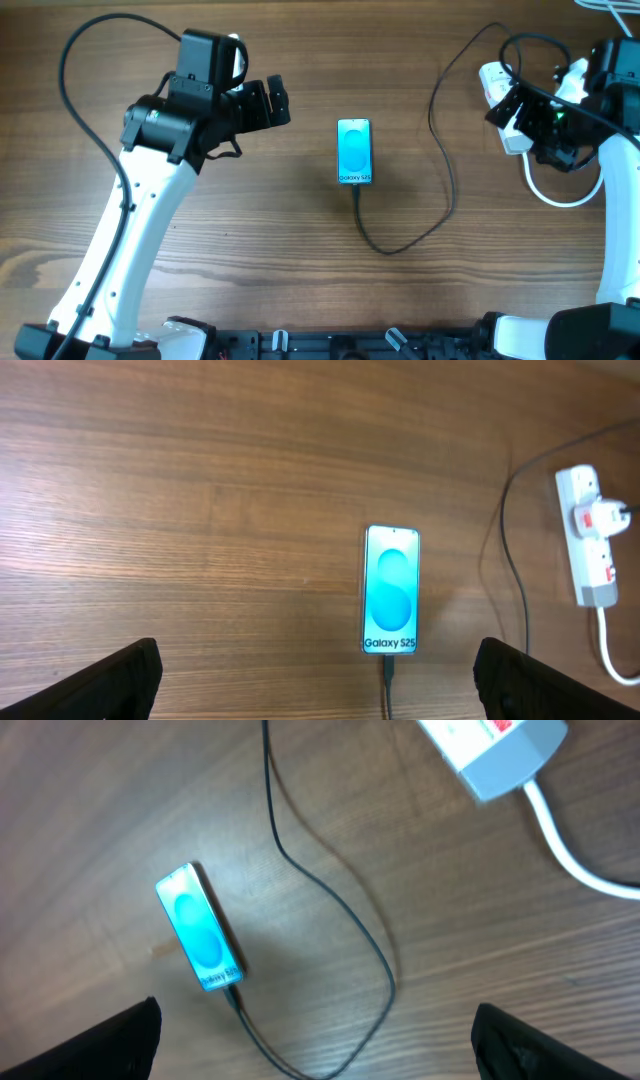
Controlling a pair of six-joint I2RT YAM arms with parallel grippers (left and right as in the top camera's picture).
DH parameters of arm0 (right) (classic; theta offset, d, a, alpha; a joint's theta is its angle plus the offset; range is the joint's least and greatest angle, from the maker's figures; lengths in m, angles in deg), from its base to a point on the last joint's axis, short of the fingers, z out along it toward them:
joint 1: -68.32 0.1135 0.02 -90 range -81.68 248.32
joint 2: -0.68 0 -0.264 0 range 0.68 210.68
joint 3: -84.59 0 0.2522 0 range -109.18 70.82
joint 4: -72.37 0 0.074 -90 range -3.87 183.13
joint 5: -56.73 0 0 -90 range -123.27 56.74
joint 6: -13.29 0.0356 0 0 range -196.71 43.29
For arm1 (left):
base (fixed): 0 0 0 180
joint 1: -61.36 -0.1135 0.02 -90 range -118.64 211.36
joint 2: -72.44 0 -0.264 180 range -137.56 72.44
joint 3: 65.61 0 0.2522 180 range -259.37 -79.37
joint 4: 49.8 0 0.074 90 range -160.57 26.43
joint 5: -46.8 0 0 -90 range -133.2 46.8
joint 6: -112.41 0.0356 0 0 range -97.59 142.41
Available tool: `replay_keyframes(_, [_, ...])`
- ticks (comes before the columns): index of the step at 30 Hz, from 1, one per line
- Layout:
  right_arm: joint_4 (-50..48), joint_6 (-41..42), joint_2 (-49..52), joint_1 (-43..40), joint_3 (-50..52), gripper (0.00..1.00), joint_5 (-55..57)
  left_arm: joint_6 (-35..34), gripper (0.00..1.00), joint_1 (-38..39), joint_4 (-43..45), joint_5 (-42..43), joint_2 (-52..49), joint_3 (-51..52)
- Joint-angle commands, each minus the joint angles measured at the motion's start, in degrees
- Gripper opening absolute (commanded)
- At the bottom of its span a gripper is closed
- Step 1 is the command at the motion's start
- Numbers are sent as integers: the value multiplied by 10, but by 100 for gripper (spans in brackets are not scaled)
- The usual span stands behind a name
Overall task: Plug charger to phone and switch on socket
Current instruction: 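Move the right gripper over to the white power strip's switch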
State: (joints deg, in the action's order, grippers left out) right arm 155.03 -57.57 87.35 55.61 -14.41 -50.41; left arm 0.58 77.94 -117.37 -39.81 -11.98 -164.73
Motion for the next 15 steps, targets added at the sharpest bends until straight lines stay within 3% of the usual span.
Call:
replay_keyframes(1, [-32, 47, 1, -1, -5, 100, 9, -12, 100, -1, -1, -26, 7, 0])
replay_keyframes(7, [-57, 63, 14, -1, -45, 99, 9, -12, 100, -1, -1, -26, 5, 0])
replay_keyframes(15, [99, 43, 193, -9, -311, 99, 110, -12, 100, -1, -1, -26, 5, 0])
